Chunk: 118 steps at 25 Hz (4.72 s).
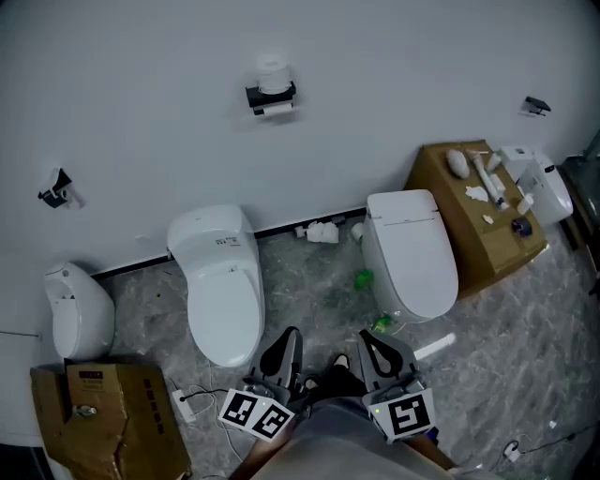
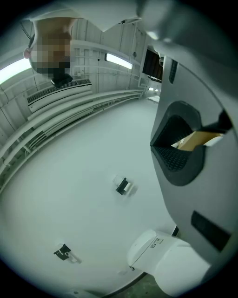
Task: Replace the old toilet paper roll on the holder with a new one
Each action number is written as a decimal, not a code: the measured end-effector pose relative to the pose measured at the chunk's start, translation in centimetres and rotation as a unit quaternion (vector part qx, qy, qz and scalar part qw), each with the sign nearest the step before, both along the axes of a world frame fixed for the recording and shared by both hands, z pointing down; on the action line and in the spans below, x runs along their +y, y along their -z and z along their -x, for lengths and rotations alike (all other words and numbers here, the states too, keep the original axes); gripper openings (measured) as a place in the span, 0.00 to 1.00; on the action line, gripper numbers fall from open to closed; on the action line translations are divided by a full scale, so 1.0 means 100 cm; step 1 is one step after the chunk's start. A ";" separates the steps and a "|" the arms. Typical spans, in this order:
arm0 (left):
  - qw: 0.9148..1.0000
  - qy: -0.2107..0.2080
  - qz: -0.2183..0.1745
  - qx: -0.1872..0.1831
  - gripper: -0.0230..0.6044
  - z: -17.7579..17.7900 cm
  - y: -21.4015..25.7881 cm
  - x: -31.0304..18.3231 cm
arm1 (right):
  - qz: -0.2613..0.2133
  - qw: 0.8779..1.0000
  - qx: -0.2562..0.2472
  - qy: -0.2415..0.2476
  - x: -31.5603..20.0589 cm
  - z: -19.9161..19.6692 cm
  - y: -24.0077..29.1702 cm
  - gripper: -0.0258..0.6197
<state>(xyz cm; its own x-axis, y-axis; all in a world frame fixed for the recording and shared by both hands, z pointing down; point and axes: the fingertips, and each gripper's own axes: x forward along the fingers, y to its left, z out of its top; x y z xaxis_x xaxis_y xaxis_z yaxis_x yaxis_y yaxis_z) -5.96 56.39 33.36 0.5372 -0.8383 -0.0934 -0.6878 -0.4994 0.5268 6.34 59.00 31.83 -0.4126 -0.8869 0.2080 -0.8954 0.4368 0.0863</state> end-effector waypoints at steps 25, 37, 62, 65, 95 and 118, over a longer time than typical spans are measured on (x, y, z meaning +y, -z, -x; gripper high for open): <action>1.000 0.011 -0.010 -0.023 0.04 -0.074 0.007 -0.064 | -0.023 0.998 -0.043 0.049 -0.077 -0.064 -0.001 0.07; 1.000 0.017 0.001 -0.022 0.04 -0.082 -0.001 -0.076 | -0.010 0.996 -0.045 0.071 -0.092 -0.065 -0.012 0.07; 1.000 0.023 0.004 -0.012 0.04 -0.062 -0.002 -0.201 | 0.002 0.997 -0.035 0.069 -0.214 -0.048 -0.013 0.07; 1.000 0.021 0.005 -0.011 0.04 -0.057 0.000 -0.223 | 0.001 0.997 -0.034 0.067 -0.237 -0.041 -0.012 0.07; 1.000 -0.013 -0.022 0.018 0.04 0.045 0.021 -0.363 | -0.005 0.998 0.009 0.070 -0.376 0.075 0.012 0.07; 0.999 -0.023 0.006 0.034 0.04 0.050 0.007 -0.433 | -0.018 0.998 0.002 0.061 -0.450 0.078 0.009 0.07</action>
<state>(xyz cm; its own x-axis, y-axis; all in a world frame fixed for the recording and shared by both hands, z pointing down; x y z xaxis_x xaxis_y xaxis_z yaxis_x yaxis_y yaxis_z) -10.95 13.08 32.70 0.5681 -0.8139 -0.1217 -0.6263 -0.5235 0.5777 -1.48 14.04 30.93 -0.5167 -0.8375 0.1780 -0.8359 0.5384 0.1067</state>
